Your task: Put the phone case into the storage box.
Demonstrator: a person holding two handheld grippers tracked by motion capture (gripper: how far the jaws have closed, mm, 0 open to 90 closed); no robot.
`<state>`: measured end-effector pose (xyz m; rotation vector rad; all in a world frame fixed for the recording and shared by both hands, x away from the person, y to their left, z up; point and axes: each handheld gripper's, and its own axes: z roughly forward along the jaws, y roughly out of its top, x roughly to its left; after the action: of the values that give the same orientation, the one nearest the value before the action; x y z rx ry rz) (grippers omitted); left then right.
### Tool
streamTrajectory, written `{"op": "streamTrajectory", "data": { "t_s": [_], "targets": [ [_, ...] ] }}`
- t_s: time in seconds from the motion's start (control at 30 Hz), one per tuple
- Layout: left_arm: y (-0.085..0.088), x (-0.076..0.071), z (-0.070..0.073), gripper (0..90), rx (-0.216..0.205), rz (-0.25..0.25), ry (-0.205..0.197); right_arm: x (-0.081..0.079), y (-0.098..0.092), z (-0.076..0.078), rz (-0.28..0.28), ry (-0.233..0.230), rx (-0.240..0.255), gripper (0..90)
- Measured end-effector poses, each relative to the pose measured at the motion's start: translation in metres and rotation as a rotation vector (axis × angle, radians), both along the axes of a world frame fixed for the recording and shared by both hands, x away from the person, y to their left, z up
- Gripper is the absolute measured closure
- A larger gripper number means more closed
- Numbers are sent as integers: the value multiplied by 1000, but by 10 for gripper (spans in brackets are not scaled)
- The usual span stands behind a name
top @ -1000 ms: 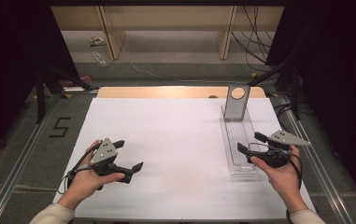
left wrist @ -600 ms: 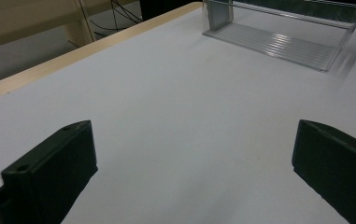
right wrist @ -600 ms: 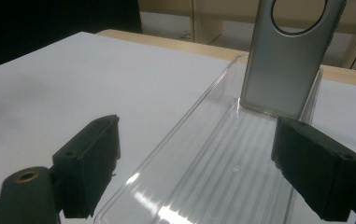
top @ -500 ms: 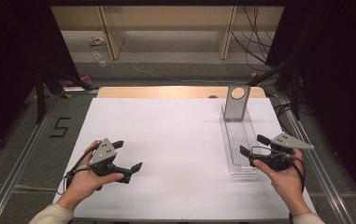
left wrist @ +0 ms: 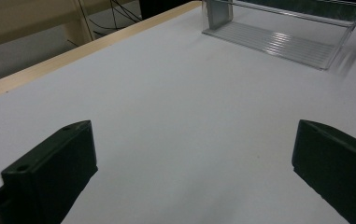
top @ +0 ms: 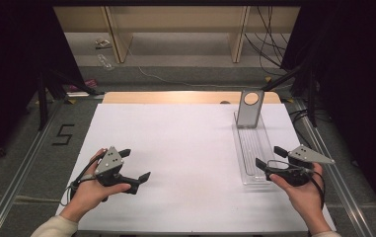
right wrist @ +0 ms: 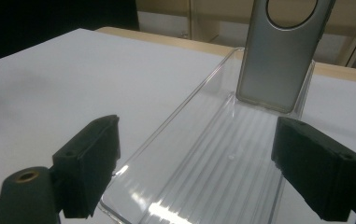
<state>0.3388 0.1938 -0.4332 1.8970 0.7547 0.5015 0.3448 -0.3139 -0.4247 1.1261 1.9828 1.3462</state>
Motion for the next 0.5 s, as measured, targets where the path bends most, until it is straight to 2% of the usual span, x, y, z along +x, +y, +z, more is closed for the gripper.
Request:
{"op": "streamTrajectory", "data": {
  "t_s": [0.5],
  "targets": [
    [0, 0, 0, 0, 0, -2, 1, -3, -2, -3, -1, -1, 4, 164]
  ]
}}
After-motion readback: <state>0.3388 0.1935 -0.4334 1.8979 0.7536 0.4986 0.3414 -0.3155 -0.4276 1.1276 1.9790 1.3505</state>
